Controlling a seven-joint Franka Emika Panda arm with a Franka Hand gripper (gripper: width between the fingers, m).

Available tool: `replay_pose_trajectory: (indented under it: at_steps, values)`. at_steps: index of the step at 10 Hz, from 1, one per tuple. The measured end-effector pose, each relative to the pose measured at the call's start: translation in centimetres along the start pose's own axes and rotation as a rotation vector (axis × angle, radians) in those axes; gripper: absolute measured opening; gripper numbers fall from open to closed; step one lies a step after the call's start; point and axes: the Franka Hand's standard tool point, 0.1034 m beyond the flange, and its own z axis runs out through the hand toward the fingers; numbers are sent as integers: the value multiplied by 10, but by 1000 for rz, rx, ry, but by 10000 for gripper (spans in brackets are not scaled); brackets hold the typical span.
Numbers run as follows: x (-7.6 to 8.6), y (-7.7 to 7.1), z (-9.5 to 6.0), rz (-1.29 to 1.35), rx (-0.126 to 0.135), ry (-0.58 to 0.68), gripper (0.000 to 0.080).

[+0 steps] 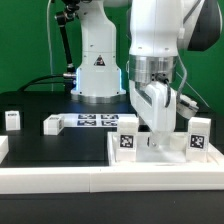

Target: Assemble square table

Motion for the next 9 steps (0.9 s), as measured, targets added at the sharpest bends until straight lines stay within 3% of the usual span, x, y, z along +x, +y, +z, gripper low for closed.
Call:
replay_pose_trajectory:
  at_steps: [1, 2, 3, 4, 5, 6, 9]
  values:
    - [2, -1, -1, -7, 1, 1, 525]
    - [5, -1, -1, -7, 3, 3, 525]
    - [4, -1, -1, -9, 2, 3, 351]
    - [3, -1, -1, -9, 2, 3, 351]
    - [4, -1, -1, -9, 1, 3, 165]
    - [4, 1, 0, -2, -3, 1, 67]
    - [5, 2, 0, 0, -3, 2, 67]
